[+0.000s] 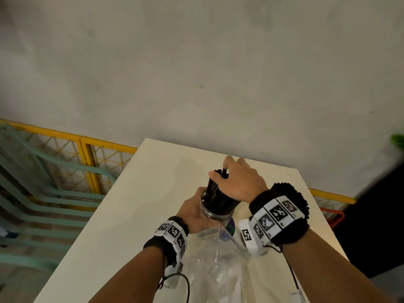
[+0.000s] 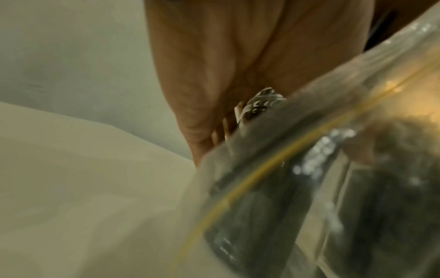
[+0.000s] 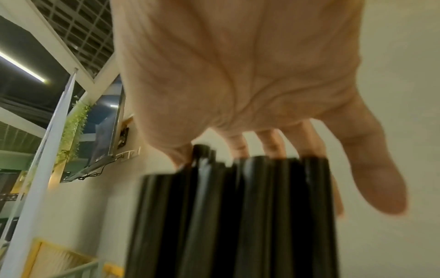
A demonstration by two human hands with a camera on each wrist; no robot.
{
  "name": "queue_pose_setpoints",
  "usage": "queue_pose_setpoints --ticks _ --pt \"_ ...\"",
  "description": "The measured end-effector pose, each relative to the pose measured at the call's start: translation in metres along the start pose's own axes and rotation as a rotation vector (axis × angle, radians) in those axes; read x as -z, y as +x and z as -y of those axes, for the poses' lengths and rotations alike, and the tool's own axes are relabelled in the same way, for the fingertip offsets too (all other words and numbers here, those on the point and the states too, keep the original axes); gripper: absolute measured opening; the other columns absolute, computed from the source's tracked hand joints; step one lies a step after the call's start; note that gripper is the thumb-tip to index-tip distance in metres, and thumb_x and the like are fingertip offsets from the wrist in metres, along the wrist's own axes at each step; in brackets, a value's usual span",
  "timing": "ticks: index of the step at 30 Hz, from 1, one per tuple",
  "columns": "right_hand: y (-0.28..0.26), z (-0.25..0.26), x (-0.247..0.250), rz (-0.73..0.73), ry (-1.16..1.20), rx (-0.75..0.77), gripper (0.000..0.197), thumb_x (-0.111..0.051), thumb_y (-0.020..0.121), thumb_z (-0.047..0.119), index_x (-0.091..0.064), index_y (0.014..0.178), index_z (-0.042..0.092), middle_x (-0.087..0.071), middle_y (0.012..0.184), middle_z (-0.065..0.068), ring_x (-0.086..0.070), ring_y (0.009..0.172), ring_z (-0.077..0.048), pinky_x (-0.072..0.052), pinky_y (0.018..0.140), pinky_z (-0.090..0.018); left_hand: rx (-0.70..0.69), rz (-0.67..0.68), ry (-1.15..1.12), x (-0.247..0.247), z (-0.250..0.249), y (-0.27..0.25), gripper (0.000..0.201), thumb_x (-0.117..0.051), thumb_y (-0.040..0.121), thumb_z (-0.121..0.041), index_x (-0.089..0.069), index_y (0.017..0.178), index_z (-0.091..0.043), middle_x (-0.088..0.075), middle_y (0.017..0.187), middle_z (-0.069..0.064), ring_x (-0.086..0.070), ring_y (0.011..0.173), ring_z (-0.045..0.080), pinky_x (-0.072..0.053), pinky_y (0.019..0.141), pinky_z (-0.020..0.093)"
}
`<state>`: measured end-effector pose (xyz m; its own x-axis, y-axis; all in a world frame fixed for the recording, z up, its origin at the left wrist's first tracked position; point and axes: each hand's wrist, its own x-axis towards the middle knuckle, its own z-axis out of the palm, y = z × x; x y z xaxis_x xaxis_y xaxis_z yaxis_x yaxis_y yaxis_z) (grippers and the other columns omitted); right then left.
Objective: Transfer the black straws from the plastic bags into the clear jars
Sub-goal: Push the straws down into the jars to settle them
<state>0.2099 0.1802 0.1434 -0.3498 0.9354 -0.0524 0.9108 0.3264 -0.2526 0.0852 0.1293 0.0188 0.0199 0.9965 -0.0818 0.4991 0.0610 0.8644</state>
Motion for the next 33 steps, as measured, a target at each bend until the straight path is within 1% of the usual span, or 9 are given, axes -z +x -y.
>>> queue_pose_setpoints --ticks 2,5,8,11,17,20,26,29,33 --pt "0.003 0.005 0.004 -0.056 -0.022 0.148 0.047 -0.044 0.09 0.058 -0.043 0.13 0.033 -0.04 0.139 0.001 -0.041 0.128 -0.028 -0.041 0.101 -0.052 0.003 -0.002 0.01 0.001 -0.001 0.0 0.104 -0.066 0.051 -0.066 -0.031 0.139 -0.025 -0.066 0.121 -0.005 -0.066 0.104 0.019 -0.054 0.093 0.04" --pt "0.009 0.014 -0.009 0.094 -0.128 0.256 0.046 -0.037 0.092 0.059 -0.044 0.134 0.042 -0.032 0.153 0.005 -0.026 0.142 -0.022 -0.027 0.111 -0.055 -0.035 0.006 0.006 0.001 -0.003 -0.001 0.112 -0.069 0.054 -0.062 -0.021 0.148 -0.024 -0.064 0.128 -0.003 -0.063 0.11 0.019 -0.05 0.093 0.033" --pt "0.006 0.016 -0.015 0.153 -0.21 0.149 0.054 -0.03 0.092 0.064 -0.054 0.126 0.031 -0.046 0.14 -0.001 -0.036 0.132 -0.026 -0.033 0.105 -0.053 -0.071 0.009 -0.016 0.001 -0.003 -0.002 0.104 -0.081 0.069 -0.044 -0.019 0.15 -0.02 -0.063 0.126 -0.003 -0.057 0.103 0.012 -0.044 0.088 0.026" --pt "-0.013 0.013 -0.02 0.112 -0.158 0.113 0.063 -0.025 0.087 0.073 -0.059 0.107 0.024 -0.053 0.121 -0.001 -0.036 0.123 -0.025 -0.039 0.096 -0.053 -0.087 -0.008 -0.017 -0.002 0.001 0.001 0.089 -0.075 0.065 -0.052 -0.036 0.14 -0.022 -0.062 0.117 -0.01 -0.063 0.106 0.015 -0.052 0.092 0.033" --pt "-0.02 0.005 -0.047 -0.314 -0.232 0.235 0.045 -0.048 0.087 0.057 -0.065 0.103 0.018 -0.063 0.1 -0.003 -0.052 0.099 -0.028 -0.049 0.068 -0.041 -0.065 -0.04 -0.023 -0.006 0.005 0.004 0.095 -0.078 0.058 -0.058 -0.036 0.135 -0.022 -0.06 0.118 -0.011 -0.064 0.102 0.015 -0.055 0.092 0.034" --pt "-0.01 -0.006 -0.036 -0.315 -0.112 0.293 0.042 -0.048 0.089 0.053 -0.063 0.102 0.016 -0.06 0.097 -0.001 -0.051 0.096 -0.025 -0.05 0.075 -0.042 -0.063 -0.051 -0.024 -0.006 0.004 0.002 0.108 -0.067 0.048 -0.068 -0.032 0.138 -0.02 -0.061 0.122 -0.007 -0.063 0.104 0.017 -0.05 0.088 0.03" --pt "-0.005 -0.012 -0.017 0.049 -0.08 0.268 0.048 -0.049 0.086 0.062 -0.046 0.119 0.028 -0.052 0.119 0.001 -0.046 0.113 -0.023 -0.041 0.095 -0.048 -0.019 -0.026 -0.047 -0.006 0.009 0.003 0.097 -0.077 0.061 -0.053 -0.029 0.14 -0.021 -0.06 0.12 -0.005 -0.062 0.105 0.021 -0.05 0.089 0.033" --pt "-0.006 -0.003 -0.007 -0.025 0.135 0.268 0.052 -0.053 0.083 0.064 -0.041 0.127 0.039 -0.049 0.128 0.006 -0.046 0.122 -0.02 -0.037 0.101 -0.052 -0.049 -0.028 -0.051 -0.007 0.011 0.003 0.111 -0.071 0.056 -0.064 -0.02 0.148 -0.028 -0.061 0.133 -0.003 -0.061 0.115 0.02 -0.05 0.096 0.035" --pt "-0.016 0.016 -0.033 -0.129 -0.287 0.341 0.043 -0.037 0.094 0.058 -0.052 0.13 0.039 -0.048 0.14 0.004 -0.042 0.129 -0.025 -0.029 0.104 -0.057 -0.098 -0.044 0.027 -0.008 0.008 0.005 0.085 -0.08 0.078 -0.039 -0.031 0.146 -0.022 -0.062 0.124 -0.005 -0.062 0.11 0.018 -0.046 0.087 0.025"
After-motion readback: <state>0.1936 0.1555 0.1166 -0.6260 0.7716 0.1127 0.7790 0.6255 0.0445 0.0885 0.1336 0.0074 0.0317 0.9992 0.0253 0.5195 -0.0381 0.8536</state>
